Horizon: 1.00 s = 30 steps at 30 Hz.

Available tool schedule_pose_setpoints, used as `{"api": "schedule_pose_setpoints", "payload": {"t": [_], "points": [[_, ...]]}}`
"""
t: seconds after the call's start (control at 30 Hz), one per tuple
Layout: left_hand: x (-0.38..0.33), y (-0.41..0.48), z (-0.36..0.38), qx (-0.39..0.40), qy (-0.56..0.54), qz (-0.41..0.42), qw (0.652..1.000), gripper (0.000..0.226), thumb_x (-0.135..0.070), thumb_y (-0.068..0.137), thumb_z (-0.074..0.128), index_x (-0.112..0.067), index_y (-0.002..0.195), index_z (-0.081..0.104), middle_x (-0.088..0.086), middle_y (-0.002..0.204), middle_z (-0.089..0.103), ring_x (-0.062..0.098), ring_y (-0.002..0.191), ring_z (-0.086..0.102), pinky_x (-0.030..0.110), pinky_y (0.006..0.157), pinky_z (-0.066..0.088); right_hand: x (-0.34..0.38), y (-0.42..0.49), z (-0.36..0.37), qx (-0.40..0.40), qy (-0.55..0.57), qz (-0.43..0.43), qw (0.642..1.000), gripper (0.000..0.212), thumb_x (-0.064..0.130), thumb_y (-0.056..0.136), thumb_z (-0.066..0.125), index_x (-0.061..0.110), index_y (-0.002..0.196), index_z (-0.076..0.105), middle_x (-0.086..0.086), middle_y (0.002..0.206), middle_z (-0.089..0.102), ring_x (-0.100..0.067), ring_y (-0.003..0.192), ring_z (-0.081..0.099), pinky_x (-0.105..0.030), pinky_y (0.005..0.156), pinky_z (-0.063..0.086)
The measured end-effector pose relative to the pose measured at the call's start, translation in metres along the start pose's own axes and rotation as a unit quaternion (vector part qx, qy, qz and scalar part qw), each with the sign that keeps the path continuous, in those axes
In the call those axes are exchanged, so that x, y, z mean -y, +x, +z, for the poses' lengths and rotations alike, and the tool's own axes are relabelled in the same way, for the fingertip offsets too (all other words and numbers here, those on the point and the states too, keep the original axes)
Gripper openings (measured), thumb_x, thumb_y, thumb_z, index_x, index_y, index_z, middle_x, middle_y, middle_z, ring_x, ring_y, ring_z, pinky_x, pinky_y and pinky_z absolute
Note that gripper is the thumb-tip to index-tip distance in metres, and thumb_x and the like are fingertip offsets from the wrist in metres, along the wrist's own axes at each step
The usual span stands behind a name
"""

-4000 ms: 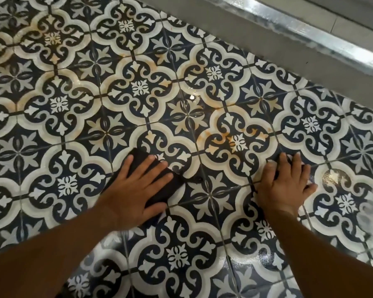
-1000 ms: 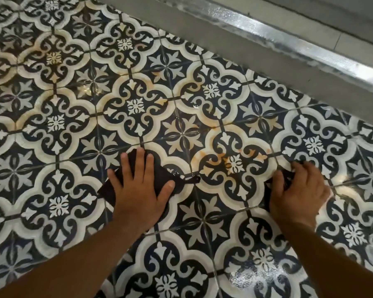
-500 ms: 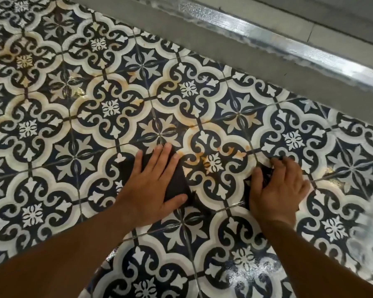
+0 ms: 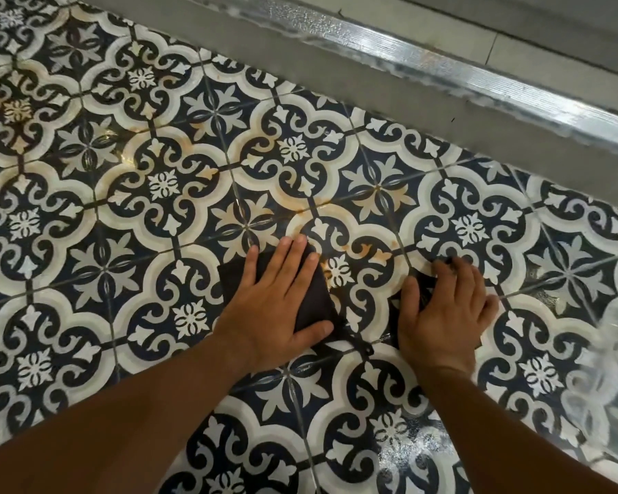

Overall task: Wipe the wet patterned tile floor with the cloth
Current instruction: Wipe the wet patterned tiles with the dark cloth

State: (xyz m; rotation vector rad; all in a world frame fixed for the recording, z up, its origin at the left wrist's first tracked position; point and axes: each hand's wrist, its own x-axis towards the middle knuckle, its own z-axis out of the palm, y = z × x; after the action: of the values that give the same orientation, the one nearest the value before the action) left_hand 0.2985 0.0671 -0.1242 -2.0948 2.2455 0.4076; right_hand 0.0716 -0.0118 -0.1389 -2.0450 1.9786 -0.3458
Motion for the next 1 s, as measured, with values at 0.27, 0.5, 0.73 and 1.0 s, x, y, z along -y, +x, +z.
{"api": "schedule_pose_setpoints", "payload": {"t": [0.27, 0.5, 0.73, 1.0], "points": [[-0.018, 0.027, -0.003, -0.008, 0.000, 0.000, 1.000, 0.092, -0.076, 0.088, 0.021, -0.012, 0.153, 0.010, 0.011, 0.162, -0.006, 0.025, 0.148, -0.010, 0.061, 0.115, 0.003, -0.001, 0.001, 0.003, -0.005, 0.004, 0.002, 1.000, 0.055, 0.053, 0.097, 0.034, 0.016, 0.136, 0.046, -0.007, 0.152, 0.034, -0.025, 0.146, 0.017, -0.057, 0.118, 0.004], [-0.026, 0.041, -0.002, -0.001, 0.009, -0.011, 1.000, 0.095, -0.077, 0.086, 0.019, -0.013, 0.154, 0.004, 0.009, 0.161, -0.012, 0.023, 0.147, -0.016, 0.060, 0.115, 0.002, -0.002, 0.000, 0.004, -0.008, 0.000, 0.005, 1.000, 0.054, 0.052, 0.098, 0.032, 0.017, 0.137, 0.046, -0.007, 0.153, 0.035, -0.024, 0.146, 0.016, -0.056, 0.118, 0.003], [-0.031, 0.048, -0.003, -0.002, 0.002, -0.018, 1.000, 0.095, -0.077, 0.085, 0.017, -0.013, 0.153, 0.000, 0.008, 0.160, -0.016, 0.022, 0.146, -0.019, 0.058, 0.116, -0.002, -0.002, 0.001, 0.004, -0.006, 0.006, 0.004, 1.000, 0.051, 0.050, 0.099, 0.031, 0.019, 0.137, 0.045, -0.007, 0.153, 0.035, -0.024, 0.146, 0.016, -0.055, 0.118, 0.002], [-0.041, 0.048, -0.003, -0.002, -0.012, -0.036, 0.999, 0.082, -0.067, 0.092, 0.015, -0.013, 0.153, 0.004, 0.009, 0.161, -0.011, 0.024, 0.147, -0.016, 0.059, 0.115, -0.002, -0.005, 0.001, 0.006, -0.014, 0.011, -0.002, 1.000, 0.048, 0.047, 0.100, 0.031, 0.019, 0.136, 0.045, -0.007, 0.150, 0.037, -0.024, 0.145, 0.019, -0.056, 0.118, 0.005]]}}
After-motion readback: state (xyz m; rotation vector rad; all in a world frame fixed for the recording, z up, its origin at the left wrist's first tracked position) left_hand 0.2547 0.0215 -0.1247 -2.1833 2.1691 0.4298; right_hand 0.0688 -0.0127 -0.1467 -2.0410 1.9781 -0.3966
